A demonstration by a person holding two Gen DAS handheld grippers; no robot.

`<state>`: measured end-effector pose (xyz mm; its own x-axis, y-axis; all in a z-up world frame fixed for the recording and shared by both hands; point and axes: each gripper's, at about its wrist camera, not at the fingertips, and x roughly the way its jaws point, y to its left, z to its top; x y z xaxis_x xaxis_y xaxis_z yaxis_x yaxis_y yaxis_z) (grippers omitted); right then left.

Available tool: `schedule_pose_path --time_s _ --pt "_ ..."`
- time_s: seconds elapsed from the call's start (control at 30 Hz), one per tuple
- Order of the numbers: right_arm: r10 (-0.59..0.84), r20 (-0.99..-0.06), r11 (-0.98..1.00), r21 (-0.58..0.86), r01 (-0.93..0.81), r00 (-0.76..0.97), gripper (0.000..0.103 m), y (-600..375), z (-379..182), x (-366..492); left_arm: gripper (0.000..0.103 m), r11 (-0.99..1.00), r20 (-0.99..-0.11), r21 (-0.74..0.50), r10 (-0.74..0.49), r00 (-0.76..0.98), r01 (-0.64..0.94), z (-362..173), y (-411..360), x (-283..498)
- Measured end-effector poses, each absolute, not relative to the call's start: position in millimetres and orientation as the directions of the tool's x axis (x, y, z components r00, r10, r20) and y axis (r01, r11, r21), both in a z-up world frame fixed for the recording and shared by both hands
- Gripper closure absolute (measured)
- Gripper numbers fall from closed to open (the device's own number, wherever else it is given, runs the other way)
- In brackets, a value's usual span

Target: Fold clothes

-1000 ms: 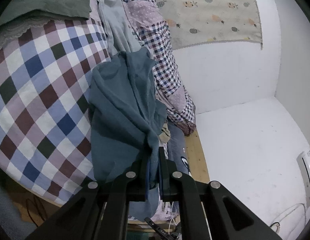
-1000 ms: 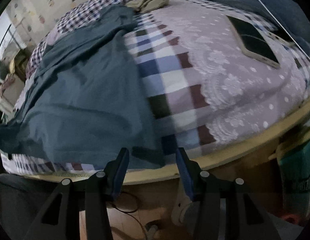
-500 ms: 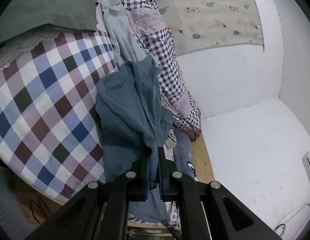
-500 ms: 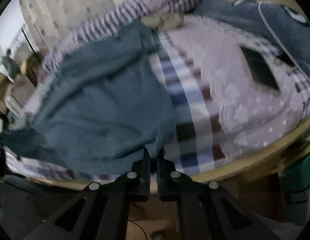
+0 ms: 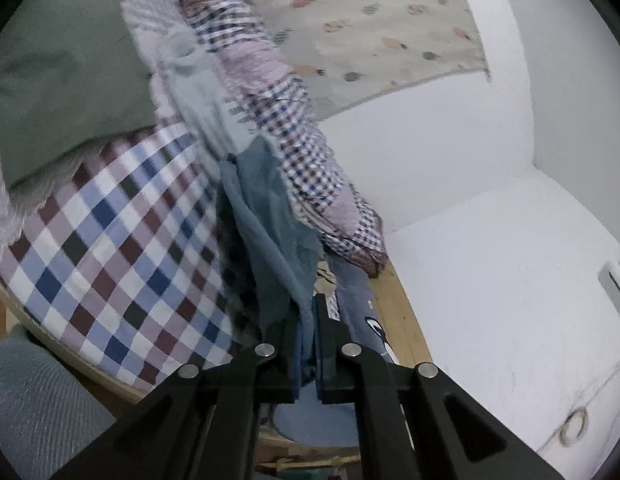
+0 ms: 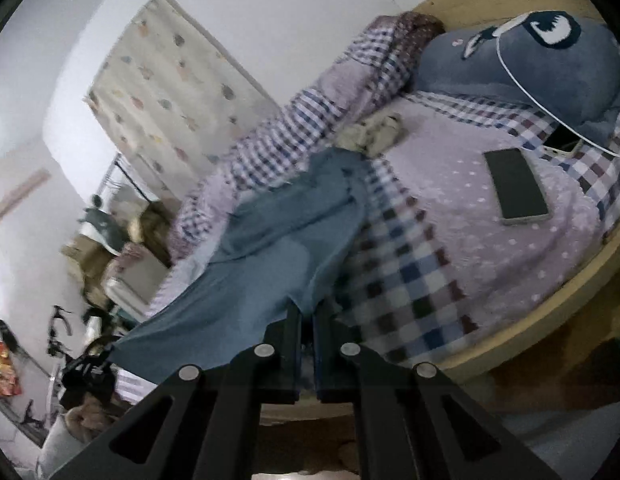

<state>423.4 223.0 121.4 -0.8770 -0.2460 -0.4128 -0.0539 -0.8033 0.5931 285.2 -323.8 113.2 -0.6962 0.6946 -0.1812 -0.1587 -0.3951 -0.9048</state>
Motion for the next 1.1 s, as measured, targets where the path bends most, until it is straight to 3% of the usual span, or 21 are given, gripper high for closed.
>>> schedule_pose_path --time_s 0.43,0.67,0.83,1.03,1.1 --pt "-0.363 -0.022 -0.652 0.720 0.237 -0.931 0.100 239.7 182.9 490.2 0.100 -0.450 -0.116 -0.823 0.732 -0.671 -0.348 215.9 -333.8 349.9" --pt "-0.402 0.124 -0.615 0.697 0.367 -0.907 0.100 244.2 210.8 528.0 0.100 -0.452 -0.095 -0.788 0.760 -0.643 -0.417 256.4 -334.6 389.0" --pt "-0.433 0.259 -0.588 0.645 0.488 -0.863 0.100 242.1 236.1 560.2 0.100 -0.408 -0.008 -0.758 0.786 -0.618 -0.509 289.2 -338.2 424.3" --pt "-0.439 0.354 -0.606 0.562 0.563 -0.826 0.100 241.8 267.9 598.6 0.100 -0.354 0.097 -0.694 0.816 -0.569 -0.627 323.4 -342.0 455.6" --pt "-0.412 0.345 -0.617 0.575 0.537 -0.843 0.100 245.9 267.2 601.8 0.100 -0.357 0.085 -0.709 0.813 -0.576 -0.608 318.9 -341.6 449.9"
